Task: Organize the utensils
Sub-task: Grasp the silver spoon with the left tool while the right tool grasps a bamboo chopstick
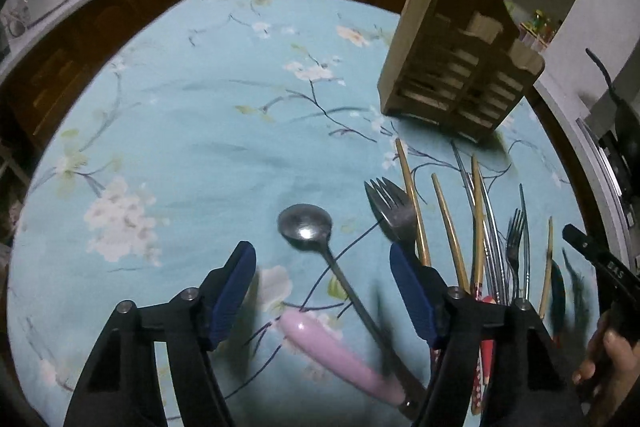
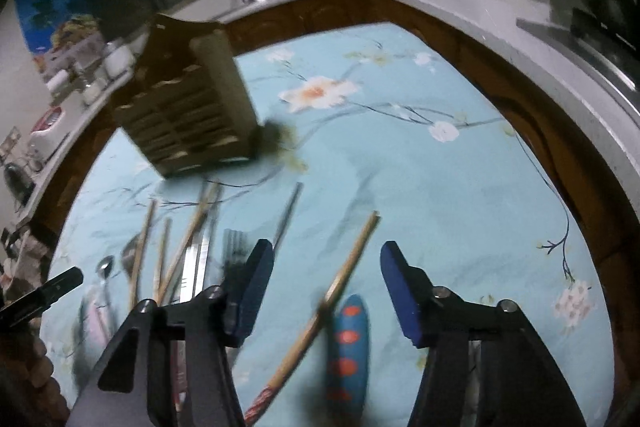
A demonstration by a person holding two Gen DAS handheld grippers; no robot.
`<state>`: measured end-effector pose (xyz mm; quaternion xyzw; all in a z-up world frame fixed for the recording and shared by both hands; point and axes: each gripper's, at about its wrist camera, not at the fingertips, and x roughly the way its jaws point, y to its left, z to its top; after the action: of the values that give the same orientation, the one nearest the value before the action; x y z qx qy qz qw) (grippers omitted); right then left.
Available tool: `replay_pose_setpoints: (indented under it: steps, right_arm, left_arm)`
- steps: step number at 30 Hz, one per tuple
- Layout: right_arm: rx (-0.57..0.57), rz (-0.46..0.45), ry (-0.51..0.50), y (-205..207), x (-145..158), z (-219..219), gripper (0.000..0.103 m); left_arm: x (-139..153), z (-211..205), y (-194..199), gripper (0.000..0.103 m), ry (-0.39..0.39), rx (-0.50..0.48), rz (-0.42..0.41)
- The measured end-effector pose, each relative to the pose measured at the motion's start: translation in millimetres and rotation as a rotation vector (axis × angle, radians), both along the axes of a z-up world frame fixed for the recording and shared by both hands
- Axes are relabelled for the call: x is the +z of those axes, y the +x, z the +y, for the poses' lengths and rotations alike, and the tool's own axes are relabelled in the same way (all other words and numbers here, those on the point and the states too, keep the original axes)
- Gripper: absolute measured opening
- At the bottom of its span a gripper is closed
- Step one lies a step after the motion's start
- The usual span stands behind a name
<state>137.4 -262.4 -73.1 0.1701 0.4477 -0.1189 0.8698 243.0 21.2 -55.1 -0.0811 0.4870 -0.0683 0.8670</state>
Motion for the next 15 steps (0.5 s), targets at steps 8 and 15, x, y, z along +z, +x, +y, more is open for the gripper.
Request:
replay_pose_setpoints:
  steps: [8, 15]
  right_arm:
    - [0.013, 0.106, 0.021, 23.7, -26.4, -11.5, 0.038]
    - [0.028, 0.115, -0.012, 34.5, -28.6, -6.4, 0.018]
  left_arm:
    - [-26.5, -10.7, 32.2, 0.049, 0.011, -0.025, 0.079]
    - [-34.8, -18.6, 44.3, 0.025, 0.044, -0.04, 0.066]
